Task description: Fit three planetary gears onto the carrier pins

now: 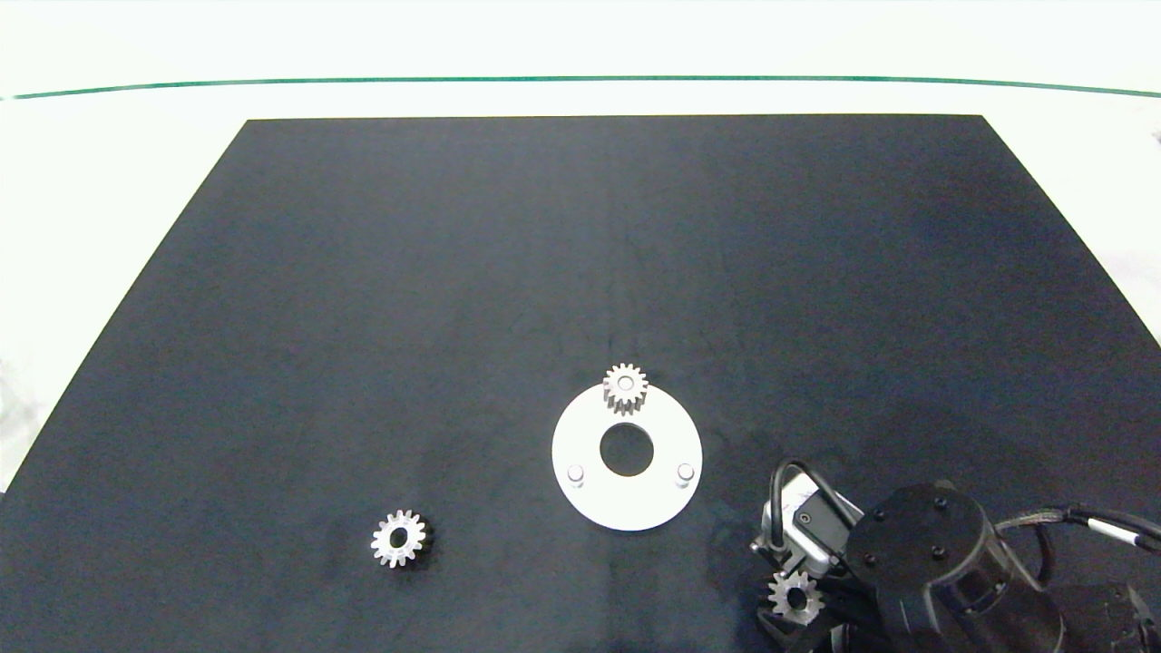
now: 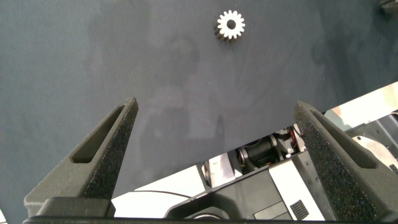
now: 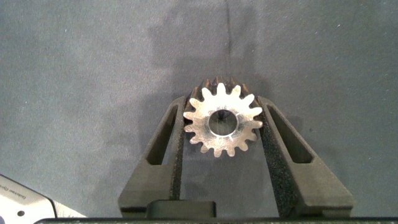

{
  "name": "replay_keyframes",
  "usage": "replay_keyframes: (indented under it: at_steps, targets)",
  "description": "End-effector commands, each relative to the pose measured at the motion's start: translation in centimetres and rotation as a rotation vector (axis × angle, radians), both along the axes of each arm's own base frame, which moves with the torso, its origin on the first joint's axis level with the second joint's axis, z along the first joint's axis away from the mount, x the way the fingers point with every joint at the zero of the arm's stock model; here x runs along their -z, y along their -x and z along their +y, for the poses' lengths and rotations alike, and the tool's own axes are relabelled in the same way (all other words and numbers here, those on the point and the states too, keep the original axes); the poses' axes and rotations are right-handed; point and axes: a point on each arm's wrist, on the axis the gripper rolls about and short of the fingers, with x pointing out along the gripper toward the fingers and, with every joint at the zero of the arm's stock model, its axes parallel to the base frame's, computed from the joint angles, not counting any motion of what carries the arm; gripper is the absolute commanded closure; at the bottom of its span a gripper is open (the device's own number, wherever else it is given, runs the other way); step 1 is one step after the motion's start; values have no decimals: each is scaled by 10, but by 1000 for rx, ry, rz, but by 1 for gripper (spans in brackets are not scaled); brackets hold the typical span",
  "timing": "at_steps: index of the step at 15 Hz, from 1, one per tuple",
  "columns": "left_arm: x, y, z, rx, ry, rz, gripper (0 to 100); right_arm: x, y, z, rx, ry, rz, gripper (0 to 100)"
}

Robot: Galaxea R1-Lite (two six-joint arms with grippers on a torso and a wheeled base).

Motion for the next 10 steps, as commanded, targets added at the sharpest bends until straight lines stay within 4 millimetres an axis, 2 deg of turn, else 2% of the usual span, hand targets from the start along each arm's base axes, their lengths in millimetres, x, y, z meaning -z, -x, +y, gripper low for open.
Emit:
replay_keyframes:
  at_steps: [1, 7, 9, 10]
  targets:
    - [1, 0, 0, 0, -2, 4, 0, 0, 0, 0, 1, -1, -4, 64]
    - [1, 0, 0, 1, -3, 7, 0, -1, 0, 0, 5, -1, -11, 76]
    - [2, 0, 0, 3, -5, 11, 0, -5, 1, -1, -1, -8, -23, 78]
    - [2, 1, 0, 4, -7, 18, 0, -14, 0, -1, -4, -25, -40, 78]
